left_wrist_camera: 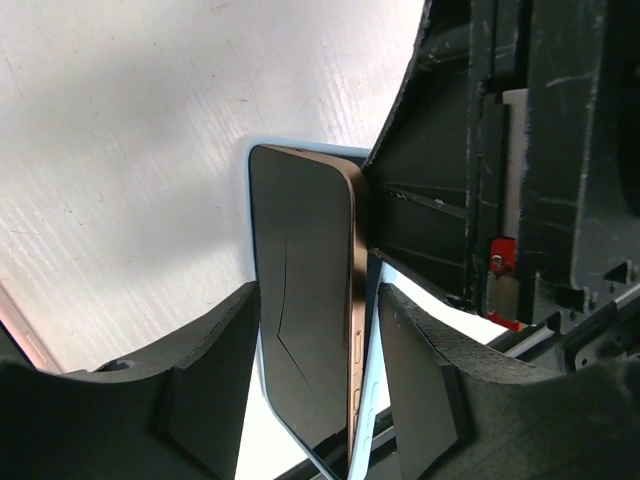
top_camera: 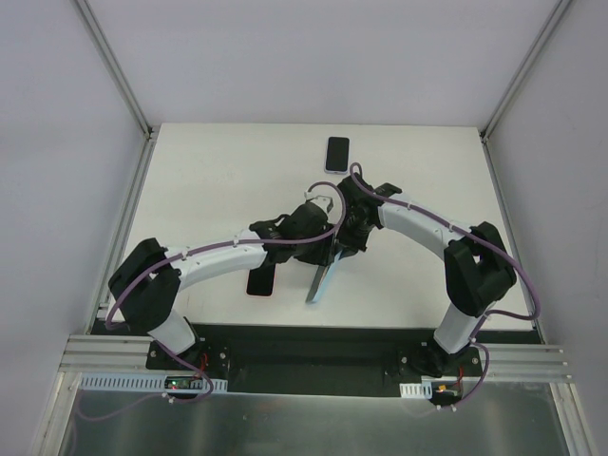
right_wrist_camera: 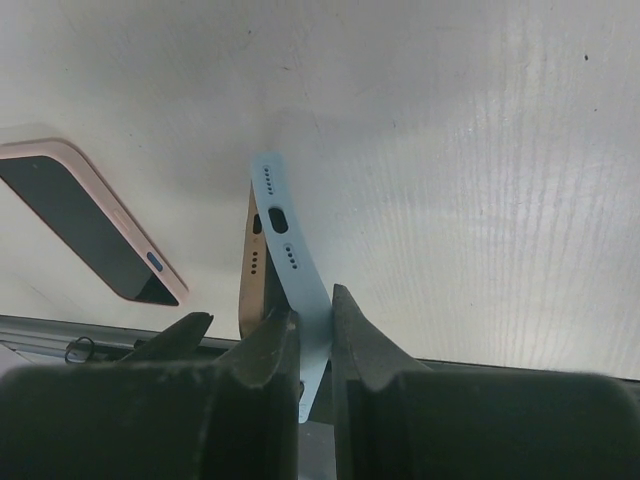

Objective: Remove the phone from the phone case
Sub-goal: Remove the phone case from the phone.

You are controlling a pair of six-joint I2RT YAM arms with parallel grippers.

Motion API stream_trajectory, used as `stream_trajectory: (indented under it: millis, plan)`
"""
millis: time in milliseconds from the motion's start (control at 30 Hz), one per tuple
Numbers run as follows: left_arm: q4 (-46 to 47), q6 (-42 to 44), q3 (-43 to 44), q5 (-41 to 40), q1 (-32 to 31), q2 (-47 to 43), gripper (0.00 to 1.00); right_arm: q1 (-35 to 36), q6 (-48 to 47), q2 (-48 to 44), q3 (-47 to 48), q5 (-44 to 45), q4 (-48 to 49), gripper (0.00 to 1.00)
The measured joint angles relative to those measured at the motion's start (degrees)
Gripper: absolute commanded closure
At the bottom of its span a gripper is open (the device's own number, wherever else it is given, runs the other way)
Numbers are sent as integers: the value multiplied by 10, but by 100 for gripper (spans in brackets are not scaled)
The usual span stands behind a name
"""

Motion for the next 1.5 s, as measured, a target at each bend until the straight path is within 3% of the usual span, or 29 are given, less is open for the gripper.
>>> stream_trajectory:
  millis: [300,633,800,1133,1267,1500]
  plan:
    - [13,13,-9,-68,-15,-10,55,0,3,0,0,-8,10,98]
    - [15,24,-14,-91,-22,-14,55,0,6,0,0,-15,17,99]
    - [19,25,-15,-120,-36,-6,64,0,6,0,0,-14,17,99]
    - [21,6,-8,-155,-49,18,69,0,7,6,0,-2,19,99]
    - [22,2,2,-162,-50,38,76,-1,13,12,0,4,24,99]
    - [30,-12,17,-165,-52,71,81,-12,21,23,-4,11,25,99]
